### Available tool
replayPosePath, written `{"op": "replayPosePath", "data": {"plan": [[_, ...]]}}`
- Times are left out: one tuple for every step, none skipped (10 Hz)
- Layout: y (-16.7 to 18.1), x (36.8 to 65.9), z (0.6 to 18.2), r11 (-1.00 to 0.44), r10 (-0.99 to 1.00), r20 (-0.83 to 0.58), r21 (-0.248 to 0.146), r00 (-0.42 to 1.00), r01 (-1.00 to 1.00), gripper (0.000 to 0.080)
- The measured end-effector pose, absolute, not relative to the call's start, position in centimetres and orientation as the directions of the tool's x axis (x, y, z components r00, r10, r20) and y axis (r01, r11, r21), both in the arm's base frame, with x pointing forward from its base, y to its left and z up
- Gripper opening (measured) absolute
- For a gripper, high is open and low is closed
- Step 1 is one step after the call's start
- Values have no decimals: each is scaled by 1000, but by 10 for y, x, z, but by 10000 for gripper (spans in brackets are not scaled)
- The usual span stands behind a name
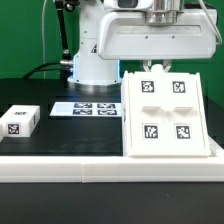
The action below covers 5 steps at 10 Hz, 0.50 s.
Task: Assemble cabinet
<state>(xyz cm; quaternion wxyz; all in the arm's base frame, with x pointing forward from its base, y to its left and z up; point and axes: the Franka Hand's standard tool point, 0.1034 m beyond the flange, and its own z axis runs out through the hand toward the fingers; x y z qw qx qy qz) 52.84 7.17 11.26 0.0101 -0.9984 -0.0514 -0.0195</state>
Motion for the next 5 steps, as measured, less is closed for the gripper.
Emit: {"op": "replayPosePath", "data": {"plan": [[72,533,117,-994,103,25,-21,994,103,2],[72,529,114,-994,103,20,-21,994,104,2],[72,528,113,-994,103,18,-20,994,104,2],[72,528,112,-994,103,18,-20,994,104,2],[71,523,106,-995,103,20,-18,995,103,2]]}}
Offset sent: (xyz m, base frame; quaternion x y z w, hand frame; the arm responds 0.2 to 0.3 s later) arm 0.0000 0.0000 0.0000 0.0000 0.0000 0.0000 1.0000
